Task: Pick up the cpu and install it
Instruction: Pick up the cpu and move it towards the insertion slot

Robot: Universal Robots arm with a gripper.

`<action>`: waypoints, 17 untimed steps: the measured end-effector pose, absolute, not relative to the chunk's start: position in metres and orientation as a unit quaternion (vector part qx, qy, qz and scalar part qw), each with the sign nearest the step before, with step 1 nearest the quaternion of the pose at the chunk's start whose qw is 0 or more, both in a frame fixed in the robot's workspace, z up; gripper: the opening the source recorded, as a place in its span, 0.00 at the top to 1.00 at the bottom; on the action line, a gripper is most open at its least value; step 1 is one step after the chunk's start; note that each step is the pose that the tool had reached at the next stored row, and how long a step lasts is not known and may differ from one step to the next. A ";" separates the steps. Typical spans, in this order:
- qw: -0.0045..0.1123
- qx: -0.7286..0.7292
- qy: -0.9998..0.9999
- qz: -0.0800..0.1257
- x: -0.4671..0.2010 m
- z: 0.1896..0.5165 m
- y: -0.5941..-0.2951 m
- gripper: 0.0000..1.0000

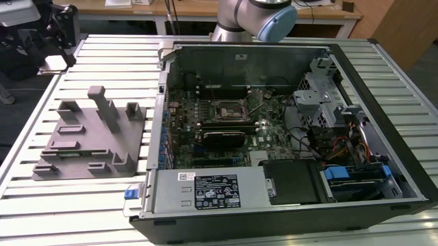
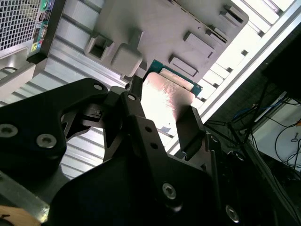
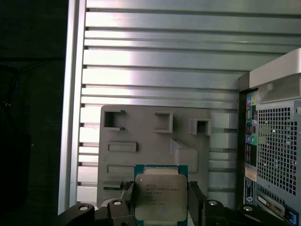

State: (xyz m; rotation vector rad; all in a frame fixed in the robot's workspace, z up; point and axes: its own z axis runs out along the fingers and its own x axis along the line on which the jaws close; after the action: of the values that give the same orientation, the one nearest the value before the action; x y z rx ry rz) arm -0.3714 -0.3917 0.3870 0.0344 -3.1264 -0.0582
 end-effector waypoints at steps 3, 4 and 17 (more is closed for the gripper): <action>0.007 0.011 -1.000 -0.019 -0.371 0.387 -0.392 0.46; 0.007 0.011 -1.000 -0.019 -0.371 0.387 -0.392 0.46; 0.007 0.011 -1.000 -0.019 -0.368 0.387 -0.391 0.46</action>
State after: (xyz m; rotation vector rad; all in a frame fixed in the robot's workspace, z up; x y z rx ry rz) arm -0.3677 -0.3912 0.3870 0.0343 -3.1264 -0.0581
